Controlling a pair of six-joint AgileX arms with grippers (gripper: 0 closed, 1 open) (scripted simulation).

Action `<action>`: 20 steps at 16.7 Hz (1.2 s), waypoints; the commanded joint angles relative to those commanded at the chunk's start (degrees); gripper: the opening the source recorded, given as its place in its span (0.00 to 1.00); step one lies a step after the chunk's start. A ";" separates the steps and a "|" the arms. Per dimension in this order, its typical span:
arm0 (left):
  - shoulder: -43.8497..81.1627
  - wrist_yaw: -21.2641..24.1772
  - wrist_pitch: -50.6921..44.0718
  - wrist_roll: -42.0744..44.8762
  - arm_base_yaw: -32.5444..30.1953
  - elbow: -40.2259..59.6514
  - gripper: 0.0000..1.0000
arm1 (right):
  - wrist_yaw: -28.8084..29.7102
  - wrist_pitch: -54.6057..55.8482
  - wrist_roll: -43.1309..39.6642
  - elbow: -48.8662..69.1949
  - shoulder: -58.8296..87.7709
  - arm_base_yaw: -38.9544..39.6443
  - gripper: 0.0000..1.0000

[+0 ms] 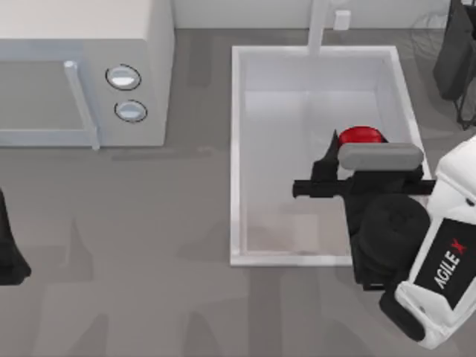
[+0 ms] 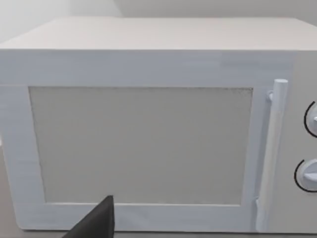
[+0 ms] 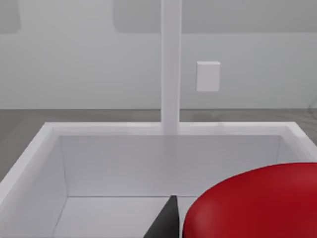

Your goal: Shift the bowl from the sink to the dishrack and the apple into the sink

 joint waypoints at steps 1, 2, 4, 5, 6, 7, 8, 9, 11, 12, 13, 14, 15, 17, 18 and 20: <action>0.00 0.00 0.00 0.00 0.00 0.00 1.00 | 0.00 0.00 0.00 0.00 0.00 0.00 0.00; 0.00 0.00 0.00 0.00 0.00 0.00 1.00 | 0.00 0.00 0.00 0.00 0.00 0.00 0.08; 0.00 0.00 0.00 0.00 0.00 0.00 1.00 | 0.00 0.00 0.00 0.00 0.00 0.00 0.23; 0.00 0.00 0.00 0.00 0.00 0.00 1.00 | 0.00 0.00 0.00 0.00 0.00 0.00 0.30; 0.00 0.00 0.00 0.00 0.00 0.00 1.00 | 0.00 0.00 0.00 0.00 0.00 0.00 0.38; 0.00 0.00 0.00 0.00 0.00 0.00 1.00 | 0.00 0.00 0.00 0.00 0.00 0.00 0.45; 0.00 0.00 0.00 0.00 0.00 0.00 1.00 | 0.00 0.00 0.00 0.00 0.00 0.00 0.53; 0.00 0.00 0.00 0.00 0.00 0.00 1.00 | 0.00 0.00 0.00 0.00 0.00 0.00 0.60; 0.00 0.00 0.00 0.00 0.00 0.00 1.00 | 0.00 0.00 0.00 0.00 0.00 0.00 0.75; 0.00 0.00 0.00 0.00 0.00 0.00 1.00 | 0.00 0.00 0.00 0.00 0.00 0.00 0.83; 0.00 0.00 0.00 0.00 0.00 0.00 1.00 | 0.00 0.00 0.00 0.00 0.00 0.00 0.90; 0.00 0.00 0.00 0.00 0.00 0.00 1.00 | 0.00 0.00 0.00 0.00 0.00 0.00 0.98; 0.00 0.00 0.00 0.00 0.00 0.00 1.00 | 0.00 0.00 0.00 0.00 0.00 0.00 1.00; 0.00 0.00 0.00 0.00 0.00 0.00 1.00 | 0.00 0.00 0.00 0.00 0.00 0.00 1.00; 0.00 0.00 0.00 0.00 0.00 0.00 1.00 | 0.00 0.00 0.00 0.00 0.00 0.00 1.00; 0.00 0.00 0.00 0.00 0.00 0.00 1.00 | 0.00 0.00 0.00 0.00 0.00 0.00 1.00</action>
